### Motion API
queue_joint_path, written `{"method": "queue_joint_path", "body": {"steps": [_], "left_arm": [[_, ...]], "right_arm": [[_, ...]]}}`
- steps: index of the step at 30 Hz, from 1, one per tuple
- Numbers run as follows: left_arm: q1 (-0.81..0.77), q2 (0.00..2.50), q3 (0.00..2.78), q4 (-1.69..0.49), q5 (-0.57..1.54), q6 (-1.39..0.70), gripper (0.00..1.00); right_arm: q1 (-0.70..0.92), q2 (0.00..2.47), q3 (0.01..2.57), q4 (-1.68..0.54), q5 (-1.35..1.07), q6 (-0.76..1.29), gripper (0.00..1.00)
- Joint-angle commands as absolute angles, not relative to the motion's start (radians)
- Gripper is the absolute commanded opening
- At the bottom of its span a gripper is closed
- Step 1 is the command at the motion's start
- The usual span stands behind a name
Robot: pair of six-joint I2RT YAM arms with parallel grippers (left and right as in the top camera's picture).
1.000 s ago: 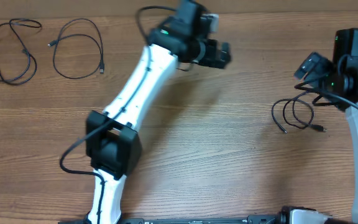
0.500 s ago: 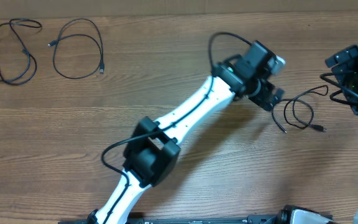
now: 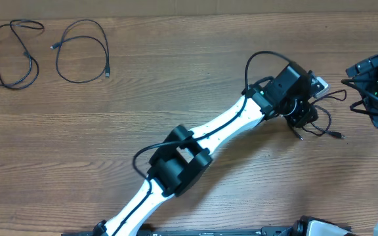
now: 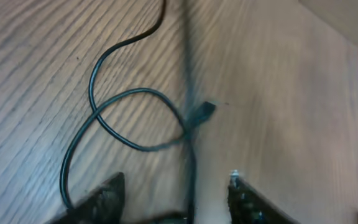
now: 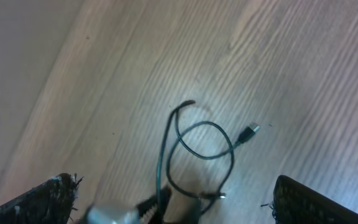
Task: Untangle cables
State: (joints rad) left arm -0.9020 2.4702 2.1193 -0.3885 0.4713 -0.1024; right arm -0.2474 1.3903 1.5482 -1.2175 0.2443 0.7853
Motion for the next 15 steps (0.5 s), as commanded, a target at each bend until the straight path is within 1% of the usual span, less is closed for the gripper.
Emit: {"method": "queue_joint_path", "body": {"steps": [1,2,4,7,9,15], "left_arm": [[-0.904,2.572,2.122,-0.360,0.460,-0.089,0.08],[-0.896,2.574,2.122,-0.363,0.439,-0.089,0.04],[-0.873,2.555,2.127,-0.397,0.390,-0.089,0.04],[-0.802,2.460,2.153,-0.551,0.249,-0.089,0.04],[-0.755,2.381,2.166,-0.671,0.202,-0.083,0.04],[-0.604,2.118,2.177,-0.979,0.237,0.038,0.04]], "right_arm": [[-0.252,1.371,1.565,-1.228,0.261,0.784,1.00],[-0.252,1.371,1.565,-1.233,0.261,0.784,1.00],[-0.252,1.371,1.565,-1.241,0.261,0.784,0.99],[-0.252,1.371,1.565,-1.243,0.261,0.785,1.00],[-0.252,1.371,1.565,-1.243,0.257,0.785,1.00],[-0.252,1.382,1.565,-1.230,0.187,0.785,1.00]]}}
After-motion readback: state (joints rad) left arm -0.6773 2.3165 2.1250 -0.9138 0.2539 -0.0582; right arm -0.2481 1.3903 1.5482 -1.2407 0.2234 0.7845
